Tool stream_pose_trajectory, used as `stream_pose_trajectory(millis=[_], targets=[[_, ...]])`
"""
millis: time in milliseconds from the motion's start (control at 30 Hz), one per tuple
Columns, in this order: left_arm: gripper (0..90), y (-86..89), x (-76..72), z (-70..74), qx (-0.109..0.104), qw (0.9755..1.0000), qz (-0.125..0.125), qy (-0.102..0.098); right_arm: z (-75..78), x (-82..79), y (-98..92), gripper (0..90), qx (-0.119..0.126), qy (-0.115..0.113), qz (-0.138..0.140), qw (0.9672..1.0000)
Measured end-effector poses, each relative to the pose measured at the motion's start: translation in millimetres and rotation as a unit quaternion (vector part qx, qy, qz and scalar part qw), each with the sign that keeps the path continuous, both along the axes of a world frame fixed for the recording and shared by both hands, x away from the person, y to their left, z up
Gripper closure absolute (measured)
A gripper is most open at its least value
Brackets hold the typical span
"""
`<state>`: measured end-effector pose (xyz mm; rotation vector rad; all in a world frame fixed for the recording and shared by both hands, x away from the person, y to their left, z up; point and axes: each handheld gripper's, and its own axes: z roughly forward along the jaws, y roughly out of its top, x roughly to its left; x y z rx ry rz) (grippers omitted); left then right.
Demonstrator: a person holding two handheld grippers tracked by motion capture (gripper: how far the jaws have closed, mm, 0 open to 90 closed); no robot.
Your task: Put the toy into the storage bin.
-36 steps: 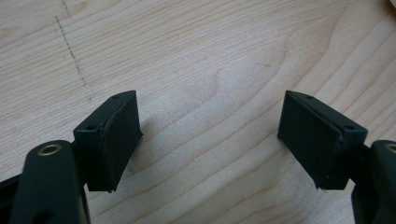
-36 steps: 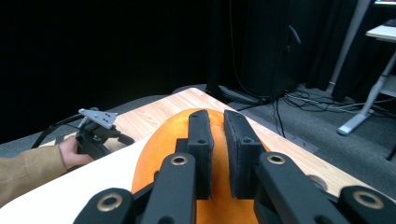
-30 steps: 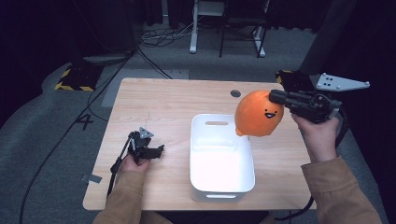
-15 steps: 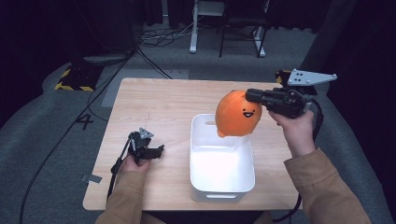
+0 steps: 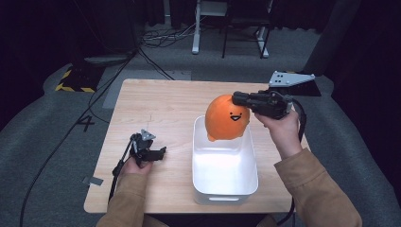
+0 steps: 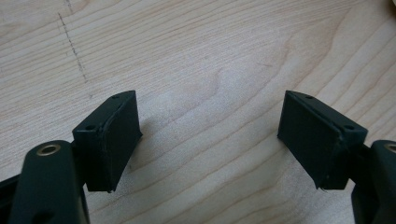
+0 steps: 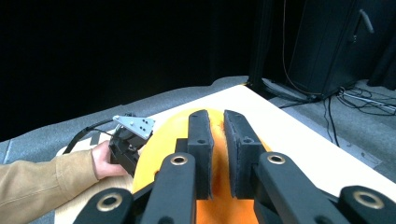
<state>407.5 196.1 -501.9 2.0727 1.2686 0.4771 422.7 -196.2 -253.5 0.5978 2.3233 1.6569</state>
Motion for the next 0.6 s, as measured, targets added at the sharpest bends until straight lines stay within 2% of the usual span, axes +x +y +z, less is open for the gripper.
stream_pose_trajectory(millis=[300,600], targets=[[21.3,0.1,0.1,0.1,0.0,1.0,0.0,0.001,-14.8,4.8,21.4,81.3,-0.019,0.014,0.01,0.9997],[21.2,0.0,0.1,0.0,-0.001,1.0,-0.001,0.001,-34.4,8.0,32.7,81.1,-0.038,0.033,0.011,0.9987]])
